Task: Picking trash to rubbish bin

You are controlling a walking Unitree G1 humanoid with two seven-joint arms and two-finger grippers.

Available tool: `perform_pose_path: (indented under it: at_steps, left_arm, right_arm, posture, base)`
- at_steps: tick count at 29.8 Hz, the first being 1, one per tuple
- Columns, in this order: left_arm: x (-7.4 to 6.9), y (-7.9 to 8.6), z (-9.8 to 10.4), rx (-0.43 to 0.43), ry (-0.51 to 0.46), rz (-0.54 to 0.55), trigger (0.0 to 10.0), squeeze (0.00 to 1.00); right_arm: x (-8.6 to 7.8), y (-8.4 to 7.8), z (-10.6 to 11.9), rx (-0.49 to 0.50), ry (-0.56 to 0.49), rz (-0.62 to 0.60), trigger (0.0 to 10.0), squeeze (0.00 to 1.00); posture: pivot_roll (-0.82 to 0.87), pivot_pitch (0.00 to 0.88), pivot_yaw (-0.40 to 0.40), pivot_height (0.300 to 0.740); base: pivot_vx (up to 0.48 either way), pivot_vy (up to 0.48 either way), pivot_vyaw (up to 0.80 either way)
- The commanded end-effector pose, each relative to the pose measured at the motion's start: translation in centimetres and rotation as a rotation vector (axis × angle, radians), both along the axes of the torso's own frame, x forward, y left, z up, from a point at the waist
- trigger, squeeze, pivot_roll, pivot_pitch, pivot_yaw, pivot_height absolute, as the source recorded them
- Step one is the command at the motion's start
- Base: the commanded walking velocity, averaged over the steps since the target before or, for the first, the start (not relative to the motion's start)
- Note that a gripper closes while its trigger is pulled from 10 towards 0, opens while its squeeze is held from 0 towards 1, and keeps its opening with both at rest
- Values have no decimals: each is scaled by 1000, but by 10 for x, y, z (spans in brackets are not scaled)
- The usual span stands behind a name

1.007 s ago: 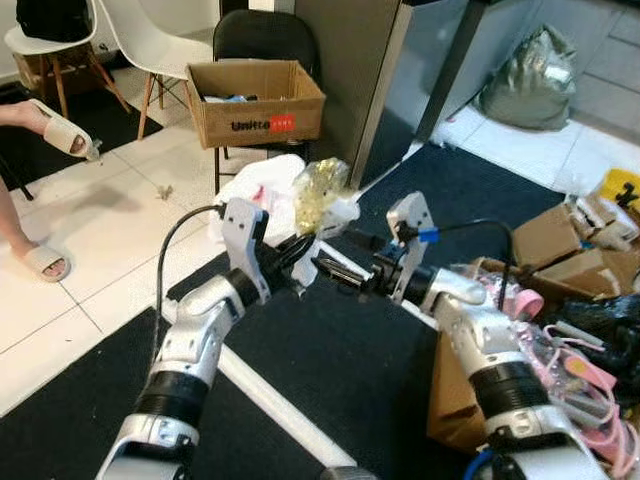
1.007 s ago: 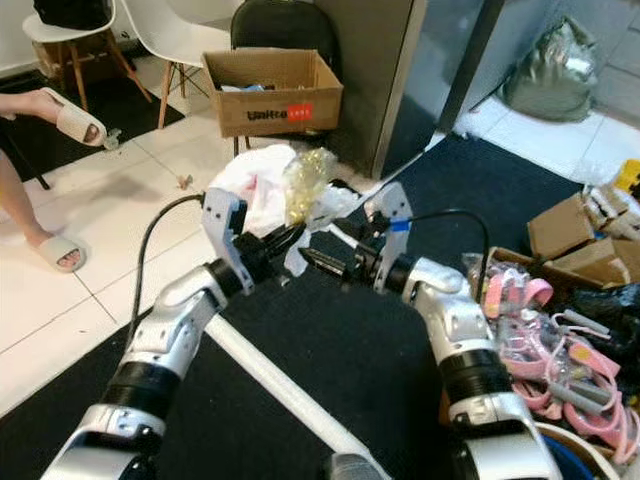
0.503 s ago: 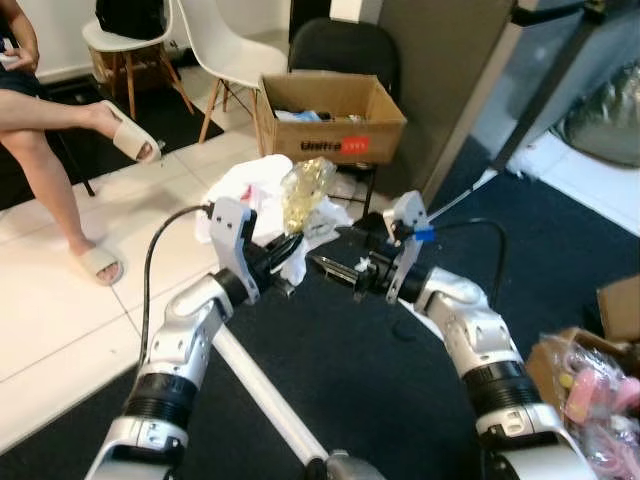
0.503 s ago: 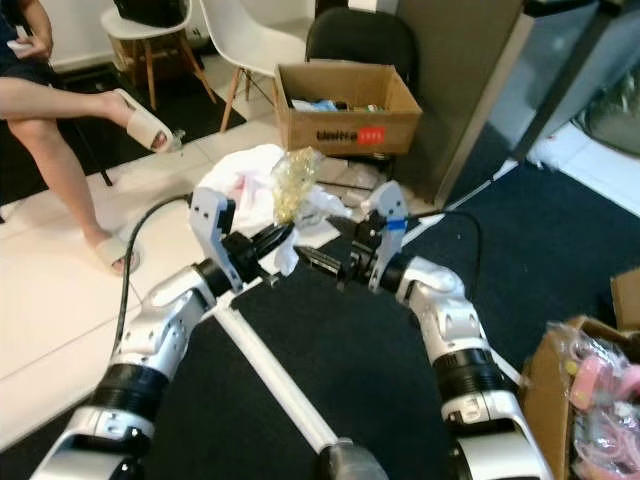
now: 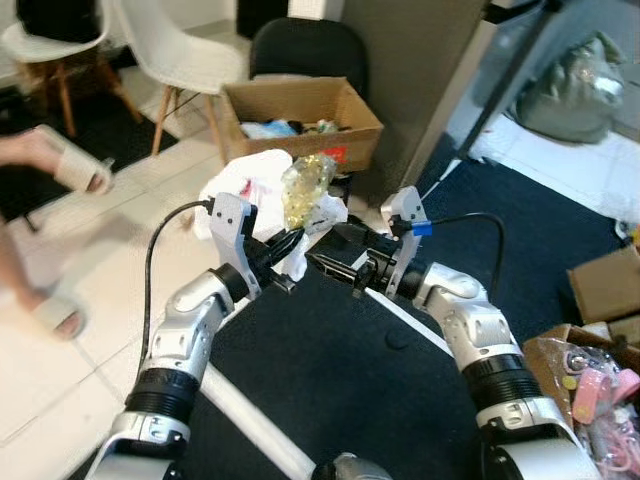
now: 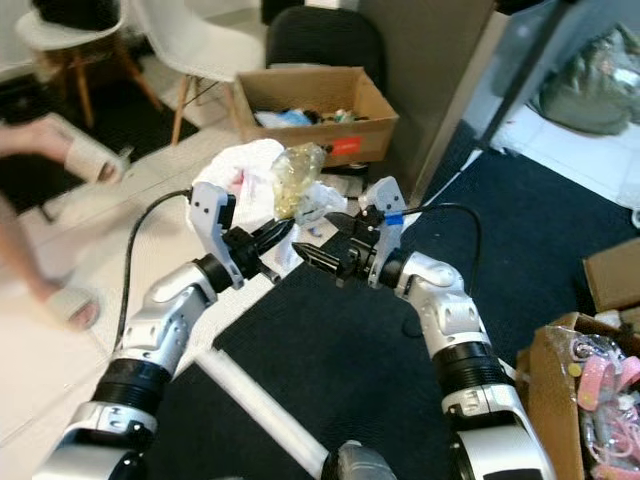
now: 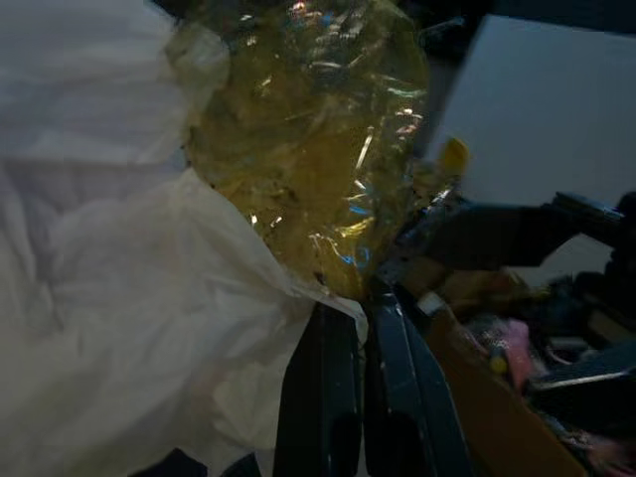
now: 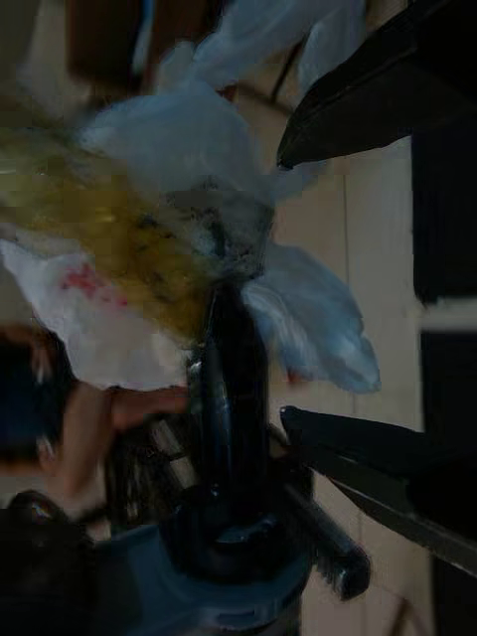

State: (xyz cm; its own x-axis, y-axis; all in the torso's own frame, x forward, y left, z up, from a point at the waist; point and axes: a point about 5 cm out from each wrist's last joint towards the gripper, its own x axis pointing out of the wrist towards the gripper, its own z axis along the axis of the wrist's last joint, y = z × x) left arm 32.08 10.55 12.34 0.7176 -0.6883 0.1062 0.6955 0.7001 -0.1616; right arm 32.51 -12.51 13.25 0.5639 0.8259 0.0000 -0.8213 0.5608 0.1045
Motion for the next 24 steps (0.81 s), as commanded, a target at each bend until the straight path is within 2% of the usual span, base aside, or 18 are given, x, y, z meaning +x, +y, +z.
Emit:
perform_pose_path:
  at_steps: [1,24]
  left_arm:
    - [-1,-4,1,0,-5,-17,10000,0]
    - [-1,-5,-1,8,-3,-22,10000,0]
  right_arm:
    - [1,-5,0,8,-3,-20,10000,0]
    - [1,-5,0,9,-8,-21,10000,0]
  posture:
    - [-45,0,-62,740]
    - [-44,0,-63,740]
  base:
    - [480,0,0]
    - [480,0,0]
